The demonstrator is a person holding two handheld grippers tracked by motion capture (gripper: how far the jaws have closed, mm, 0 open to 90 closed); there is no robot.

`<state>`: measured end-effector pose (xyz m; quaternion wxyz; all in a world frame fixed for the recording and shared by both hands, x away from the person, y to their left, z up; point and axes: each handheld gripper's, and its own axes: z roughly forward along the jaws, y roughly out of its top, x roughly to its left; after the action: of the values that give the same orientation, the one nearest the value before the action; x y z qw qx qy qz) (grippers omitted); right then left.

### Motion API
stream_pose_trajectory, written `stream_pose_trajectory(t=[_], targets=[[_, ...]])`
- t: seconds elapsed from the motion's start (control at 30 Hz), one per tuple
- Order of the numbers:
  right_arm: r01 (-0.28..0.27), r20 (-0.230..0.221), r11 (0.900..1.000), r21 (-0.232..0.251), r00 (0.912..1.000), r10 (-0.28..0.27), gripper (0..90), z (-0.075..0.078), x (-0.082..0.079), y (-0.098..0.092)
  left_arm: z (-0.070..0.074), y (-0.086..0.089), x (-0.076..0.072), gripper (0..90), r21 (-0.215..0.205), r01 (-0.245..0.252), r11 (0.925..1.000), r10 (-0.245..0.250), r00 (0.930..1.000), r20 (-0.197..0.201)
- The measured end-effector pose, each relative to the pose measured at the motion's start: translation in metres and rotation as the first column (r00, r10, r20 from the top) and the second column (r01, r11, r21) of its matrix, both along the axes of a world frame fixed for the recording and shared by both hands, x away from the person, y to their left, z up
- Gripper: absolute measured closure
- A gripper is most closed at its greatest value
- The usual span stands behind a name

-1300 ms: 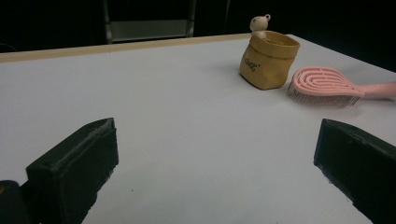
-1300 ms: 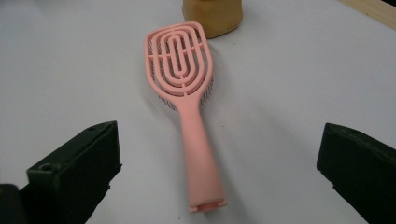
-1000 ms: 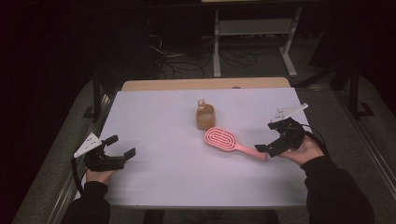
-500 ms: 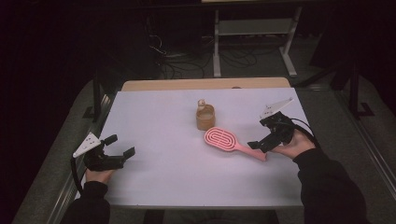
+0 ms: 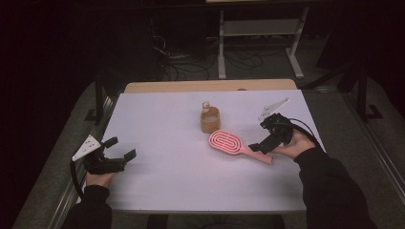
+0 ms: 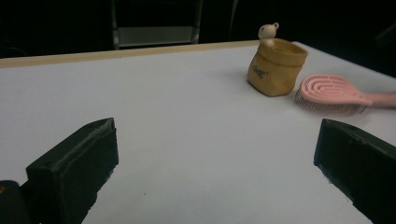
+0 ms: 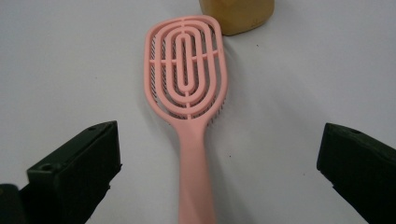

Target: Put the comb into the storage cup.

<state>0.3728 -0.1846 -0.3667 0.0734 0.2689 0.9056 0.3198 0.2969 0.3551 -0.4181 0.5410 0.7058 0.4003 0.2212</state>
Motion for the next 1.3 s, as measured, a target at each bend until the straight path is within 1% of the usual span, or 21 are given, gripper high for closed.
stream_pose_trajectory(t=[0.07,0.3,0.43,0.5,0.57,0.7,0.87,1.03,1.13,1.3], targets=[[-0.003,-0.005,1.000,-0.008,1.0000,0.003,0.0,-0.002,0.002,0.001,0.000,0.000,0.000,0.0,0.012,0.004,0.9999,-0.004,1.0000,-0.001],[-0.014,-0.016,1.000,-0.023,0.9998,0.013,0.0,-0.008,0.006,0.005,0.000,0.000,0.000,0.0,-0.007,0.003,1.0000,-0.003,1.0000,0.002],[-0.025,-0.021,0.999,-0.036,0.9995,0.024,0.0,-0.013,0.009,0.009,0.000,0.001,0.000,0.0,-0.008,0.003,1.0000,-0.003,1.0000,0.003],[-0.029,-0.026,0.998,-0.048,0.9993,0.028,0.0,-0.016,0.010,0.010,-0.001,0.000,0.001,0.0,-0.015,0.009,0.9998,-0.009,1.0000,-0.001],[-0.029,-0.031,0.998,-0.053,0.9991,0.028,0.0,-0.018,0.011,0.011,-0.001,-0.001,0.001,0.0,-0.013,0.014,0.9998,-0.014,0.9999,-0.003],[-0.026,-0.038,0.998,-0.053,0.9990,0.024,0.0,-0.020,0.013,0.012,-0.001,-0.001,0.002,0.0,-0.009,0.017,0.9998,-0.017,0.9998,-0.005],[-0.031,-0.046,0.998,-0.053,0.9985,0.029,0.0,-0.023,0.015,0.013,-0.001,-0.001,0.002,0.0,-0.015,0.014,0.9998,-0.014,0.9999,-0.004],[-0.040,-0.052,0.998,-0.055,0.9980,0.037,0.0,-0.026,0.016,0.016,-0.002,-0.001,0.002,0.0,-0.009,0.015,0.9998,-0.015,0.9999,-0.006],[-0.047,-0.066,0.997,-0.062,0.9969,0.042,0.0,-0.029,0.016,0.019,-0.002,-0.001,0.003,0.0,-0.010,0.014,0.9999,-0.014,0.9999,-0.006],[-0.066,-0.086,0.994,-0.090,0.9946,0.058,0.0,-0.036,0.016,0.027,-0.002,-0.001,0.003,0.0,-0.012,0.013,0.9998,-0.013,0.9999,-0.005]])
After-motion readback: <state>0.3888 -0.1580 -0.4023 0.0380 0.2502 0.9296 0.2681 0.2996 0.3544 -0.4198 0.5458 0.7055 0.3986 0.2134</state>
